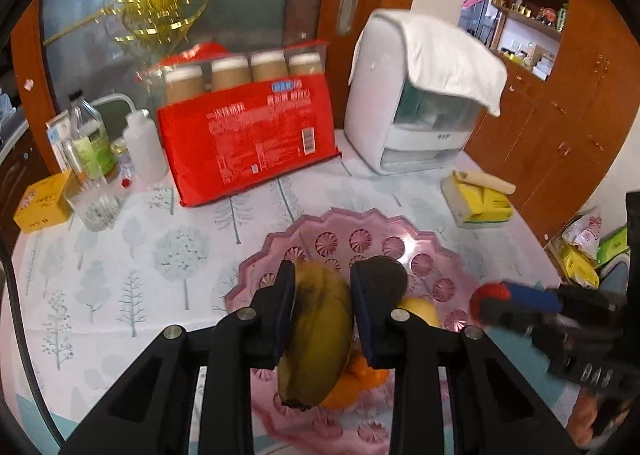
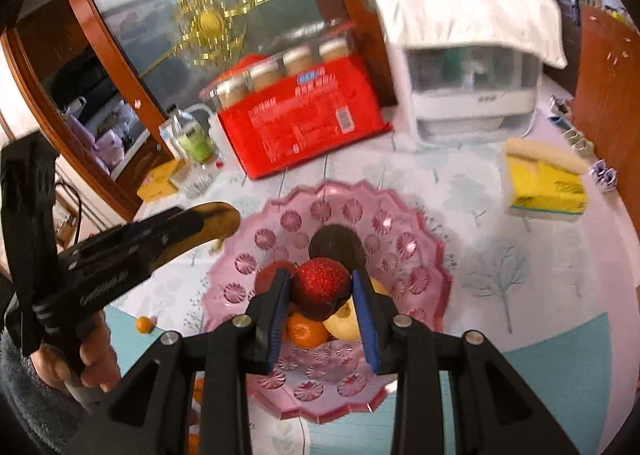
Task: Organize fruits
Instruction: 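Lift the banana with the left tool while the right tool carries the red fruit over the bowl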
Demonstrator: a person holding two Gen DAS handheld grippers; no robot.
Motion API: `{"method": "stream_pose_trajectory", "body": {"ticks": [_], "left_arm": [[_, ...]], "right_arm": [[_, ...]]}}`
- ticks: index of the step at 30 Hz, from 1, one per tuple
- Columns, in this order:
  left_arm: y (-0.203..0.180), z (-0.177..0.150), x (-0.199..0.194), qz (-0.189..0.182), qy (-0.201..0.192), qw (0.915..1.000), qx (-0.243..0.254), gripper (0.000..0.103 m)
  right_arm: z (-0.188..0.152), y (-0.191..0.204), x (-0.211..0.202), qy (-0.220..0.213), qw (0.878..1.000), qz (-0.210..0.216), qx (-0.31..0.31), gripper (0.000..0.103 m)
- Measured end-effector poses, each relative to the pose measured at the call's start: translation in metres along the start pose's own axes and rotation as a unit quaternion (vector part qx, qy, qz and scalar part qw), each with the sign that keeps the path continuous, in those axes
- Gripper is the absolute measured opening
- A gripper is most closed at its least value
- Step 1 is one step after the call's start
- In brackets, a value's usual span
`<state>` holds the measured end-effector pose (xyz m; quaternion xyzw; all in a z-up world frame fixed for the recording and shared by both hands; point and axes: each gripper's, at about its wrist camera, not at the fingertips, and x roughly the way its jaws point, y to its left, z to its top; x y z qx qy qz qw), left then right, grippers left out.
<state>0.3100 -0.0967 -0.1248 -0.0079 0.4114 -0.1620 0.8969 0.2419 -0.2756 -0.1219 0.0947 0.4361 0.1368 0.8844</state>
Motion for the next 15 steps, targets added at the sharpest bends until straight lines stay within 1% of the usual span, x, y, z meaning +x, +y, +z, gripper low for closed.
{"method": "stream_pose_trajectory", "body": {"ticks": [3, 6, 8, 9, 13, 14, 15], "left_arm": [[-0.013, -0.003, 0.018, 0.012, 0.002, 0.9996, 0.025, 0.026], [-0.025, -0.008, 0.031, 0.011, 0.015, 0.999, 0.04, 0.026], [-0.029, -0.013, 0.037, 0.002, 0.026, 0.9987, 0.043, 0.026], [-0.031, -0.016, 0.041, -0.01, 0.038, 0.9985, 0.038, 0.029], [-0.034, -0.023, 0.042, -0.009, 0.045, 0.9984, 0.033, 0.033], [-0.033, -0.024, 0.042, -0.014, 0.048, 0.9983, 0.029, 0.035], [-0.031, -0.024, 0.041, -0.02, 0.051, 0.9982, 0.022, 0.041]], "right_arm": [[-0.007, 0.0, 0.026, 0.027, 1.0, 0.01, -0.012, 0.032], [-0.015, 0.002, 0.045, 0.051, 0.998, 0.014, -0.028, 0.032], [-0.019, 0.004, 0.053, 0.061, 0.997, 0.011, -0.039, 0.033], [-0.021, 0.004, 0.055, 0.065, 0.997, 0.009, -0.041, 0.033], [-0.027, 0.0, 0.063, 0.077, 0.996, -0.004, -0.05, 0.033], [-0.028, -0.001, 0.063, 0.079, 0.996, -0.003, -0.051, 0.034], [-0.03, -0.001, 0.063, 0.079, 0.995, 0.001, -0.052, 0.035]]}}
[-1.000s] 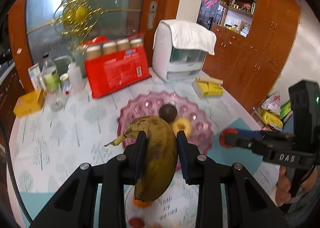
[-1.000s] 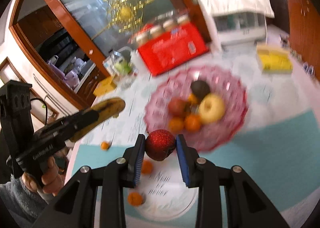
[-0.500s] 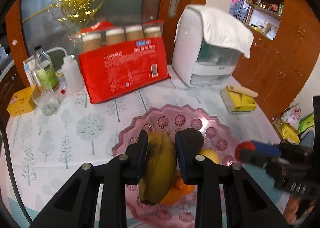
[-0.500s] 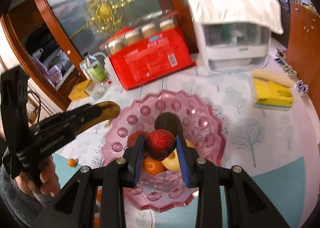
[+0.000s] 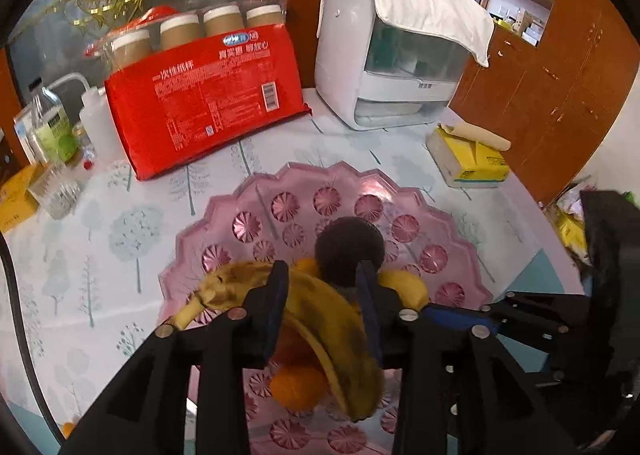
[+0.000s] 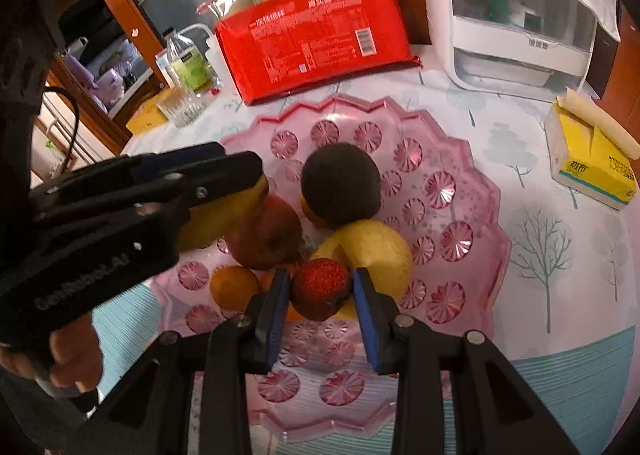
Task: Organize fruits
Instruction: 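Lift the banana with the left tool while the right tool carries the red fruit over the bowl, then open the left tool to lay the banana in the bowl while the right tool releases the red fruit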
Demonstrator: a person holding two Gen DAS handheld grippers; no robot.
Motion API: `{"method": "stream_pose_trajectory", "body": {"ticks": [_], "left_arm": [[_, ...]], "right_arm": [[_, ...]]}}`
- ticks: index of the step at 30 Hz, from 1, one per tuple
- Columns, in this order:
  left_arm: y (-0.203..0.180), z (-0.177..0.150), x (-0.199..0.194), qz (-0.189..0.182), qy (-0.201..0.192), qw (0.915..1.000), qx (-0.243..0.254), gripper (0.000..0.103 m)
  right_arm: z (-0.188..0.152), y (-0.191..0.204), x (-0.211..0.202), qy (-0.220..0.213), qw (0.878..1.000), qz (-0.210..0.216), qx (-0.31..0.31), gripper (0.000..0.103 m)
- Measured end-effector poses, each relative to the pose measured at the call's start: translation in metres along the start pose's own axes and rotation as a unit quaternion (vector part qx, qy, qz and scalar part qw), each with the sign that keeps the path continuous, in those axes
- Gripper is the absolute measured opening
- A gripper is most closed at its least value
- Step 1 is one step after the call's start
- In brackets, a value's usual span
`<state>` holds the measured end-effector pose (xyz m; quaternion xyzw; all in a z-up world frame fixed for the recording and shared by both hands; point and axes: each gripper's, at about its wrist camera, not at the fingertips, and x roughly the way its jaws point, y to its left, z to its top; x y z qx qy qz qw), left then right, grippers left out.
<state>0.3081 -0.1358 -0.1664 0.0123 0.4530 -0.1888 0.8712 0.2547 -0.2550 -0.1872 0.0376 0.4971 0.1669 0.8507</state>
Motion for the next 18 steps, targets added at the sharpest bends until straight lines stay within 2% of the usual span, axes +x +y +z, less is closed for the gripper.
{"method": "stream_pose_trajectory", "body": {"ticks": [2, 4, 9, 18], "left_arm": [[0.004, -0.002, -0.006, -0.01, -0.003, 0.9998, -0.015, 0.049], [0.008, -0.005, -0.014, -0.006, -0.01, 0.9995, -0.029, 0.063], [0.021, -0.011, -0.034, -0.001, -0.017, 0.9985, -0.052, 0.064], [0.032, -0.022, -0.061, 0.017, -0.022, 0.9976, -0.064, 0.065]], "right_arm": [[-0.003, 0.0, -0.003, -0.004, 1.0, 0.004, -0.002, 0.035], [-0.006, 0.0, -0.006, -0.01, 1.0, 0.005, -0.004, 0.036], [-0.009, 0.0, -0.013, -0.018, 1.0, 0.01, 0.002, 0.037], [-0.012, 0.005, -0.024, -0.027, 1.0, 0.005, 0.012, 0.037]]}}
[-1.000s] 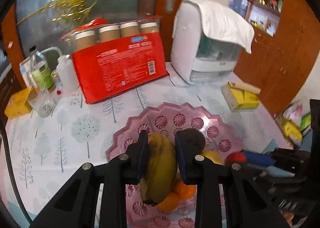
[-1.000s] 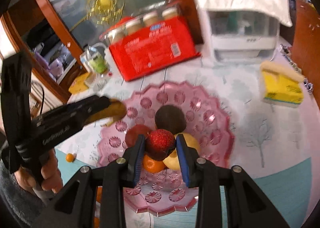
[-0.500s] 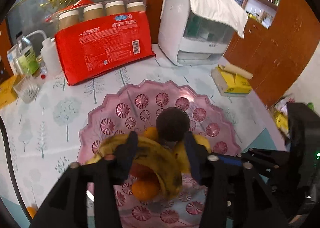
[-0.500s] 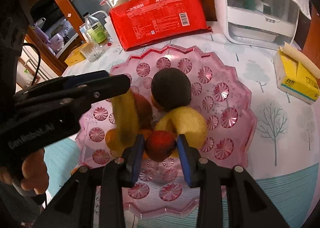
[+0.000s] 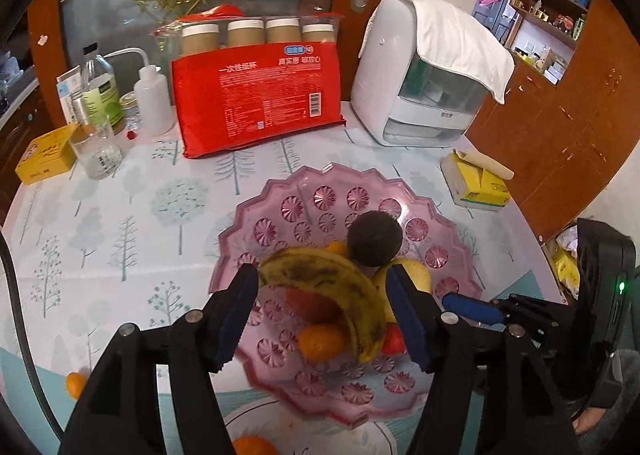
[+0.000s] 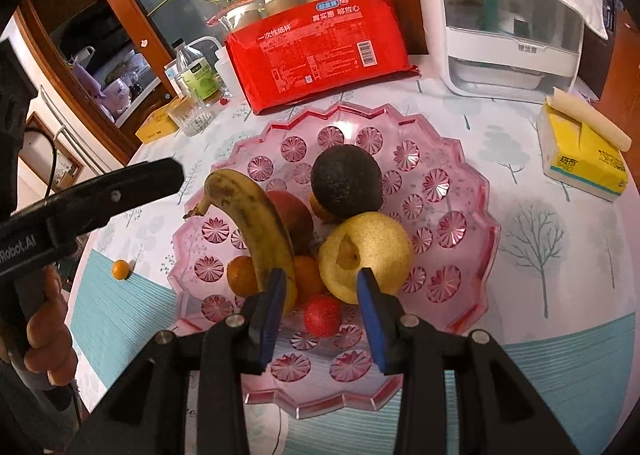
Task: Organize fruits
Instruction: 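Open the left tool to lay the banana in the bowl while the right tool releases the red fruit, then withdraw both open tools from the bowl toward the plate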
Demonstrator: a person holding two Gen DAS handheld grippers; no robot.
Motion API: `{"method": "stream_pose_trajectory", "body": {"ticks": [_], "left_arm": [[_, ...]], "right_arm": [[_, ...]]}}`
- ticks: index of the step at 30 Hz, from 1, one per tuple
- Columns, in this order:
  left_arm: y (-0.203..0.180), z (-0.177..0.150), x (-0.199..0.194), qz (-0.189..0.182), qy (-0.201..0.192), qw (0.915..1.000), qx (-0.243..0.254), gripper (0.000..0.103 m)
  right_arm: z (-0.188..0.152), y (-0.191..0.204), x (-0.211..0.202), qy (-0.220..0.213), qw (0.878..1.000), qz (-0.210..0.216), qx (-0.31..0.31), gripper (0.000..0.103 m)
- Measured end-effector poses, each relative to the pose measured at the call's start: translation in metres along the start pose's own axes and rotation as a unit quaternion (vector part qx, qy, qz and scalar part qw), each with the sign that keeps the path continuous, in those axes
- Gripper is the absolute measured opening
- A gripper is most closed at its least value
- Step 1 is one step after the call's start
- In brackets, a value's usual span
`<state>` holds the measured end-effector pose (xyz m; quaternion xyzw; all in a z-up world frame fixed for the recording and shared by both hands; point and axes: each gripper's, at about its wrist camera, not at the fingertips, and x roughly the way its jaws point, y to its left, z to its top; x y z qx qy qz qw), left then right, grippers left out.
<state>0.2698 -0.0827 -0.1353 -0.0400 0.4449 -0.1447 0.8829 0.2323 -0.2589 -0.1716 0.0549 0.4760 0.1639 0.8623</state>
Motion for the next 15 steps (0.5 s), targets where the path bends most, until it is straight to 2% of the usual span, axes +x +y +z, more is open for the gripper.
{"method": "stream_pose_trajectory", "body": {"ticks": [2, 4, 6, 15], "left_arm": [[0.002, -0.003, -0.006, 0.001, -0.001, 1.0, -0.001, 0.067], [0.004, -0.007, -0.012, 0.007, -0.002, 1.0, -0.003, 0.077], [0.007, -0.012, -0.019, 0.014, -0.005, 0.9999, -0.006, 0.081], [0.017, -0.025, -0.05, 0.021, -0.003, 0.9997, -0.007, 0.081]], "right_arm": [[-0.001, 0.001, -0.003, -0.002, 1.0, -0.002, 0.003, 0.037], [-0.002, 0.004, -0.008, -0.006, 1.0, -0.007, 0.003, 0.037], [-0.003, 0.005, -0.012, -0.008, 1.0, -0.009, 0.004, 0.037], [-0.01, 0.017, -0.034, -0.02, 1.0, -0.019, 0.01, 0.037]]}}
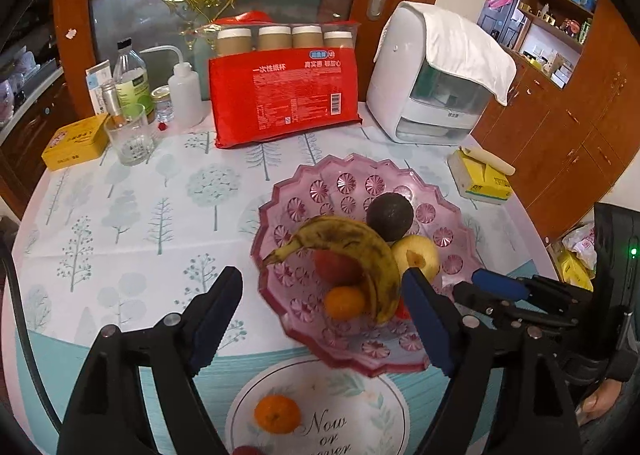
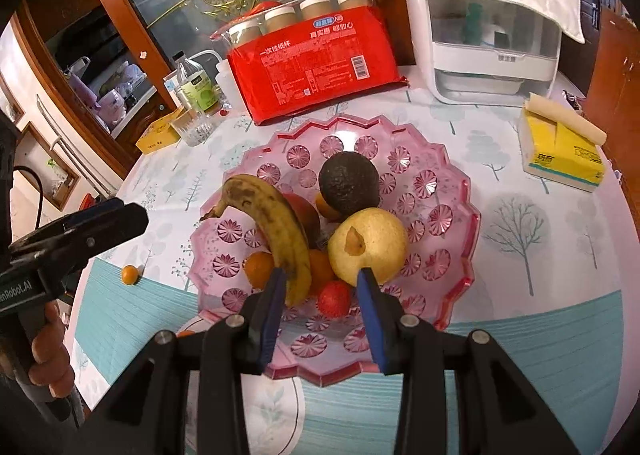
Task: Organize fruits
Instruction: 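Withdraw both open tools from the bowl toward the plate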
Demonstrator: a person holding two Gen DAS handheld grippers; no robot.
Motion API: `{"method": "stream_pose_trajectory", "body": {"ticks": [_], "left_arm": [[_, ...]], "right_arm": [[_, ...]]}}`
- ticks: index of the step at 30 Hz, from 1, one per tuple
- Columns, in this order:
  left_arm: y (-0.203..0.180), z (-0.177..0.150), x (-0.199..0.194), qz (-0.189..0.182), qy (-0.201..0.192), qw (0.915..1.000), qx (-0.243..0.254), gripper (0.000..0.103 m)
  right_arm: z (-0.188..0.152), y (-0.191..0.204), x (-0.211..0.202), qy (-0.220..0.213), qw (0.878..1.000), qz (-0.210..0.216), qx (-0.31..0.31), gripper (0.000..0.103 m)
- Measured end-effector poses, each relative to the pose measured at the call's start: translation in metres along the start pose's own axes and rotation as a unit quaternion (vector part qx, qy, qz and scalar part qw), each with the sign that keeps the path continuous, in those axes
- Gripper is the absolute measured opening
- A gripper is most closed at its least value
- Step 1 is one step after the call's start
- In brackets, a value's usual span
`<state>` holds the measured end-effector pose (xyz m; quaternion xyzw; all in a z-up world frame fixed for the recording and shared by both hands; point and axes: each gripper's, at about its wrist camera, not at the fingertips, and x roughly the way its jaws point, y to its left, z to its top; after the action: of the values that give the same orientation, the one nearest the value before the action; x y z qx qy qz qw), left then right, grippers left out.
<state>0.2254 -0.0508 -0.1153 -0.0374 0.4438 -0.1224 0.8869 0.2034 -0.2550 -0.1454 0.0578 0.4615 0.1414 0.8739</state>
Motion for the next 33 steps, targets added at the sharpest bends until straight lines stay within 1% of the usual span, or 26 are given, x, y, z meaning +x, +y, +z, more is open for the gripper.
{"method": "stream_pose_trajectory", "body": {"ticks": [9, 17, 25, 30, 33], "left_arm": [[0.015, 0.001, -0.047, 0.022, -0.008, 0.9995, 0.023, 0.081], [0.043, 0.0, -0.095, 0.033, -0.022, 0.999, 0.02, 0.081], [0.078, -0.017, -0.134, 0.036, -0.029, 0.9988, 0.019, 0.083], [0.089, -0.033, -0.146, 0.042, -0.027, 0.9981, 0.035, 0.083], [0.091, -0.044, -0.147, 0.038, -0.023, 0.998, 0.044, 0.083]], "right_arm": [[-0.004, 0.019, -0.035, -0.028, 1.0, -0.014, 0.002, 0.037], [-0.01, 0.048, -0.065, -0.052, 0.998, -0.02, 0.001, 0.037], [-0.028, 0.085, -0.079, -0.061, 0.998, -0.021, 0.0, 0.037], [-0.036, 0.105, -0.081, -0.062, 0.998, -0.021, 0.001, 0.037], [-0.041, 0.115, -0.081, -0.061, 0.998, -0.02, 0.0, 0.037]]}}
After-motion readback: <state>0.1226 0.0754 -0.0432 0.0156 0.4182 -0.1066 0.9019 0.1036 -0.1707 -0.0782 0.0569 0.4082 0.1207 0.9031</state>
